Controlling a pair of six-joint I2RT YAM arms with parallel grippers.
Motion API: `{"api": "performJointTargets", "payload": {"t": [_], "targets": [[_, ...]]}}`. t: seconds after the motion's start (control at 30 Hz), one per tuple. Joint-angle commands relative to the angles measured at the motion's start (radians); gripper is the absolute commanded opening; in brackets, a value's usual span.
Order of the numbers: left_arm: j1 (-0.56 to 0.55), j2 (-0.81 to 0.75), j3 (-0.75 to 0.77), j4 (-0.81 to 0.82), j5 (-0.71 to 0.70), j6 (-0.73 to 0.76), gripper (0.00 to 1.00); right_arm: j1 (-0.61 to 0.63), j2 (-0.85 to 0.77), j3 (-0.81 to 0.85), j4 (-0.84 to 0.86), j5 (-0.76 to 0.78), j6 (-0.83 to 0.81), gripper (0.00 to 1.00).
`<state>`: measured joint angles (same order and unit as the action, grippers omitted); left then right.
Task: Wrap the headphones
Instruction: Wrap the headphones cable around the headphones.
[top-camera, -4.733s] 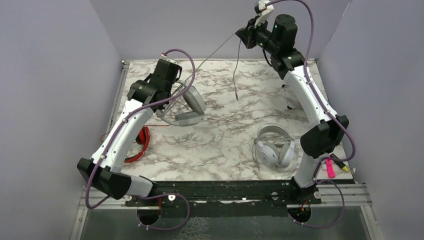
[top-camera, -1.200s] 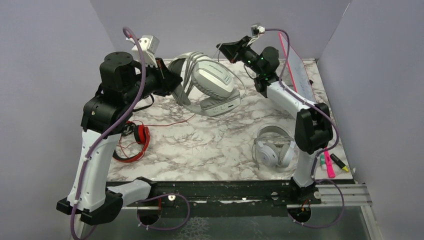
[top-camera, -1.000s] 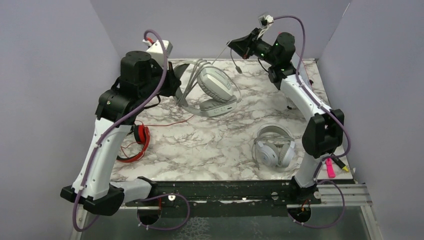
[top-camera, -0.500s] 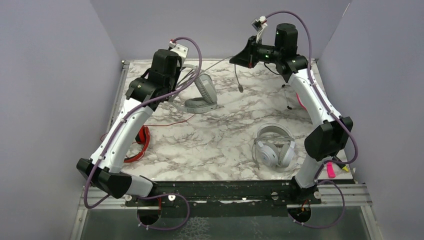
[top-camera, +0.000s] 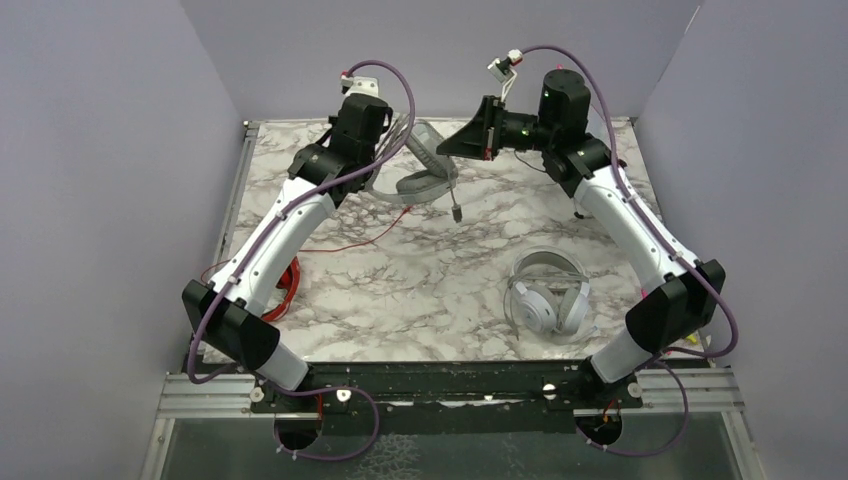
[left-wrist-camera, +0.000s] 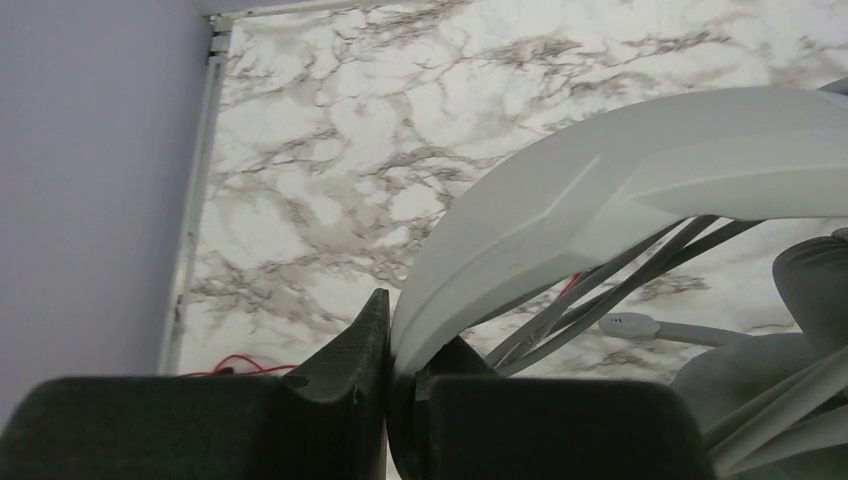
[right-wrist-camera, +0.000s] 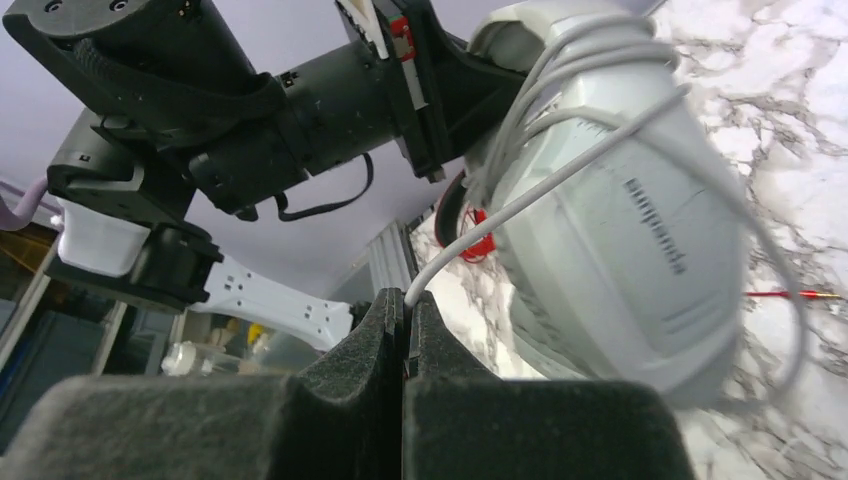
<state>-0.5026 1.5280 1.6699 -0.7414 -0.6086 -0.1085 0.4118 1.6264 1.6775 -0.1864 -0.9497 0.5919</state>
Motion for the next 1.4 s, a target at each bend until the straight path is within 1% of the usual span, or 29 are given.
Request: {"api": "performJointTargets", "payload": {"t": [0.0,0.13,0.23,0.33,0.43,0.5,0.63,0.83,0.97,1.13,1.37], "targets": [[-0.002,0.031,0.087,0.058,0.025,-0.298,0.0,0.073,-0.093,-0.071,0.224,0.084,0.175,0.0],[-0.032,0.033,0.1,0.118,0.067,-0.394,0.0,0.165,-0.094,-0.106,0.236,0.277,0.135,0.0],[-0.051,0.037,0.108,0.145,0.051,-0.429,0.0,0.224,-0.093,-0.112,0.211,0.431,0.089,0.01],[-0.058,0.035,0.116,0.151,0.05,-0.461,0.0,0.271,-0.105,-0.155,0.236,0.554,0.05,0.03],[-0.06,0.023,0.117,0.162,0.081,-0.496,0.0,0.307,-0.125,-0.212,0.239,0.681,-0.006,0.03],[-0.06,0.012,0.117,0.168,0.105,-0.513,0.0,0.319,-0.149,-0.273,0.276,0.735,-0.016,0.04],[-0.06,-0.014,0.108,0.187,0.159,-0.567,0.0,0.334,-0.176,-0.353,0.332,0.785,-0.034,0.07],[-0.06,-0.064,0.041,0.254,0.228,-0.696,0.0,0.351,-0.172,-0.345,0.299,0.797,-0.077,0.09],[-0.06,-0.086,0.002,0.29,0.209,-0.752,0.0,0.352,-0.188,-0.372,0.291,0.806,-0.086,0.13],[-0.06,-0.105,-0.028,0.316,0.178,-0.792,0.0,0.354,-0.195,-0.386,0.277,0.804,-0.096,0.14],[-0.06,-0.121,-0.035,0.33,0.162,-0.808,0.0,0.354,-0.207,-0.398,0.259,0.815,-0.113,0.14]]}}
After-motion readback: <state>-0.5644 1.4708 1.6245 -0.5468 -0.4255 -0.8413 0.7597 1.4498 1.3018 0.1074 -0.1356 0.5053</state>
